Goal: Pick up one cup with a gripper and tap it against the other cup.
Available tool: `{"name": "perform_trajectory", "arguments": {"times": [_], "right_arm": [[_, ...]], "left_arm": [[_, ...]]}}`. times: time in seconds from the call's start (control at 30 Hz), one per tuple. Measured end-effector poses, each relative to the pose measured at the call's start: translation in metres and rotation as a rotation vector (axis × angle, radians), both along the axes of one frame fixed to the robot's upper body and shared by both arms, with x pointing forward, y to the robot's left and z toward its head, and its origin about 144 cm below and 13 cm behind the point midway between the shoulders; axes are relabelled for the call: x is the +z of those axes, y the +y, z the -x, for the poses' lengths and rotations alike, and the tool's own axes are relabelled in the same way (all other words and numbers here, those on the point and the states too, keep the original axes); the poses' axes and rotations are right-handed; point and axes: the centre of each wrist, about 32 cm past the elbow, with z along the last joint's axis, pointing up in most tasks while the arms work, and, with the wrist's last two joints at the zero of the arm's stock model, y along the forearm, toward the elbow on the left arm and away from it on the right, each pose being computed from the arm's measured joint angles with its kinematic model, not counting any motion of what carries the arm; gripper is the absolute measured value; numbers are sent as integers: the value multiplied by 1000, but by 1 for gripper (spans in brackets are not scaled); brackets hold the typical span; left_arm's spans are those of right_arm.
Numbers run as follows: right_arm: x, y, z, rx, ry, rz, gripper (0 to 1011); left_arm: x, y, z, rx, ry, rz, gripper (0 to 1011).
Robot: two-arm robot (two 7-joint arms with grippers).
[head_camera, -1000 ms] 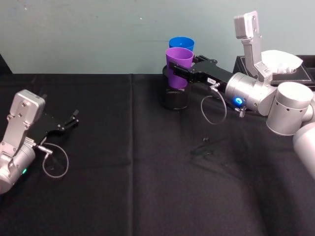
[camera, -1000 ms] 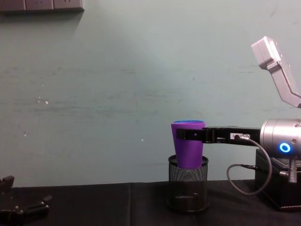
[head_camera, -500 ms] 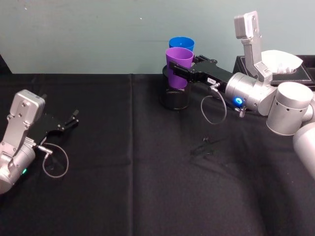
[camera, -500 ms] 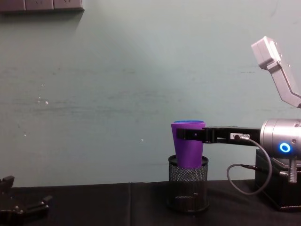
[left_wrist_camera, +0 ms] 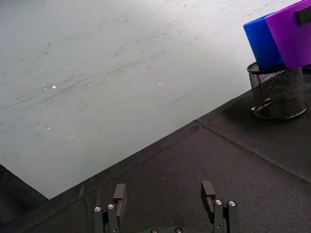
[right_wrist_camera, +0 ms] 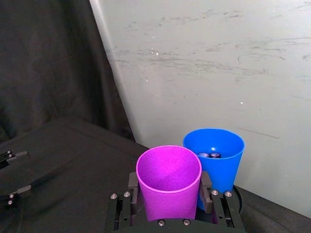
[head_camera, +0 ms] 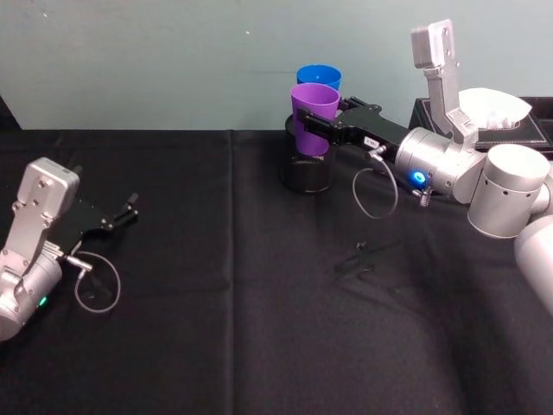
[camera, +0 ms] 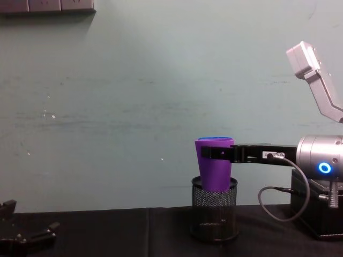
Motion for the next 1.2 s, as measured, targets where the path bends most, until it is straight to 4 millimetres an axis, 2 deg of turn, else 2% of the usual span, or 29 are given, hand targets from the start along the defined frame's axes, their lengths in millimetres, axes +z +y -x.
{"name": "perform_trajectory", "arguments": {"times": [1.2], "right_arm": [[-4, -3, 4, 29, -11, -2, 736]], "left_arm": [[0, 0, 0, 0, 0, 0, 1005]]}}
